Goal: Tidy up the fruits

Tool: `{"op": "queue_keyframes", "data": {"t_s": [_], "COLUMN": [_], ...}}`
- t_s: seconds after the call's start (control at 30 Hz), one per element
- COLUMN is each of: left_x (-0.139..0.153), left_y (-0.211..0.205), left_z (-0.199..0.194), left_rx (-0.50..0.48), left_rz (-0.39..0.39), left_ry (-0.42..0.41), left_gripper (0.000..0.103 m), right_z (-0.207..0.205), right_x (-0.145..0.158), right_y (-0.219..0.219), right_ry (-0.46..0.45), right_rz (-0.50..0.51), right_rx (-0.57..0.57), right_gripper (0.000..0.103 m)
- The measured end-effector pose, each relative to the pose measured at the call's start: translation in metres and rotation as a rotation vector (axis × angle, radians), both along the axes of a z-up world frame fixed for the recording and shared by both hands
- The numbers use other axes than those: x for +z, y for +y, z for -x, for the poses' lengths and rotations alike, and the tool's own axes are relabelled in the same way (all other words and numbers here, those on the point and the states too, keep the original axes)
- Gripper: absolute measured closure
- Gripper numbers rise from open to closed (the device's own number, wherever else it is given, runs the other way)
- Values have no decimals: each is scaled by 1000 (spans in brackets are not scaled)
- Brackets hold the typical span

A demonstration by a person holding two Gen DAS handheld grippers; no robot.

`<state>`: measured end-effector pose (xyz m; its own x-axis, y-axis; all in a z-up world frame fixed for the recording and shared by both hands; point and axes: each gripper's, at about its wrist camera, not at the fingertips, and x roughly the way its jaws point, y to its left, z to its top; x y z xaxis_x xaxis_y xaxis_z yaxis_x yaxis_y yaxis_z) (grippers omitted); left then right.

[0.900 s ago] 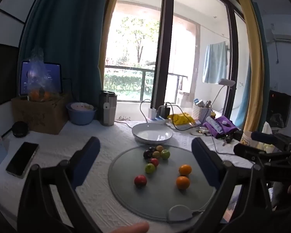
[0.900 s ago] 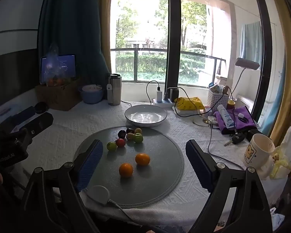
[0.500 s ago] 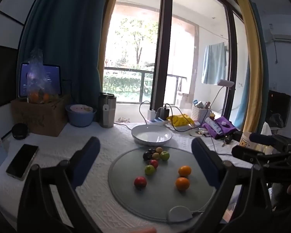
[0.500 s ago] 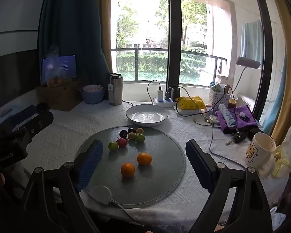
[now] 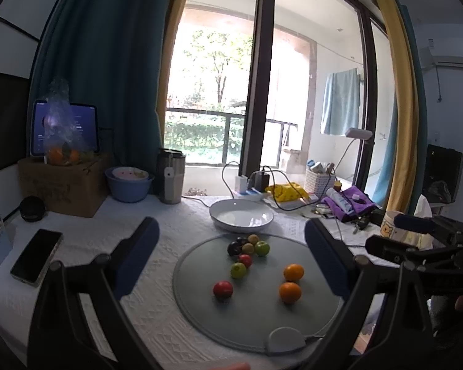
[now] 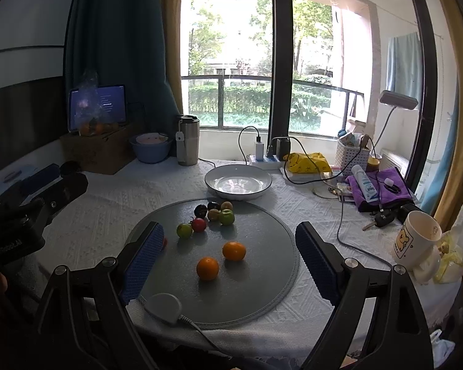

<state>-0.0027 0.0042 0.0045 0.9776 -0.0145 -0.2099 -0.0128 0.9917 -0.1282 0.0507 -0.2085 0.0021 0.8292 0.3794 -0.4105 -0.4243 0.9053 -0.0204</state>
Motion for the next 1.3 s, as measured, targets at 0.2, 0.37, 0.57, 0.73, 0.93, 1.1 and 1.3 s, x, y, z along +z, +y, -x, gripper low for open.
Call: {"op": "queue_keyframes", "data": {"t_s": [0.2,0.37,0.57,0.73,0.93,1.1,1.3], "left_x": [-1,-1,-1,-1,0,0,1], "left_y": [-3,-2,-3,-2,-1,-2,-2], "left_z": [1,2,1,0,0,1,0], "left_rx": [-7,-11,-6,-10,-14,-18,-24], "left_rz": [-3,-1,1,3,4,4,5], "left_ry": [1,0,3,1,-4,-4,-1], "left_gripper": [7,7,7,7,7,7,7], "right_z": [2,2,1,1,1,0,1], "right_x": [1,1,1,1,2,2,2], "right_y": [0,2,3,4,5,5,4], "right_ry": [1,5,6,5,3,4,6], "right_rz": [1,4,5,4,3,2,1], "right_rx": [3,11,14,20,22,23,25], "right_gripper": [13,13,13,13,13,13,13]}}
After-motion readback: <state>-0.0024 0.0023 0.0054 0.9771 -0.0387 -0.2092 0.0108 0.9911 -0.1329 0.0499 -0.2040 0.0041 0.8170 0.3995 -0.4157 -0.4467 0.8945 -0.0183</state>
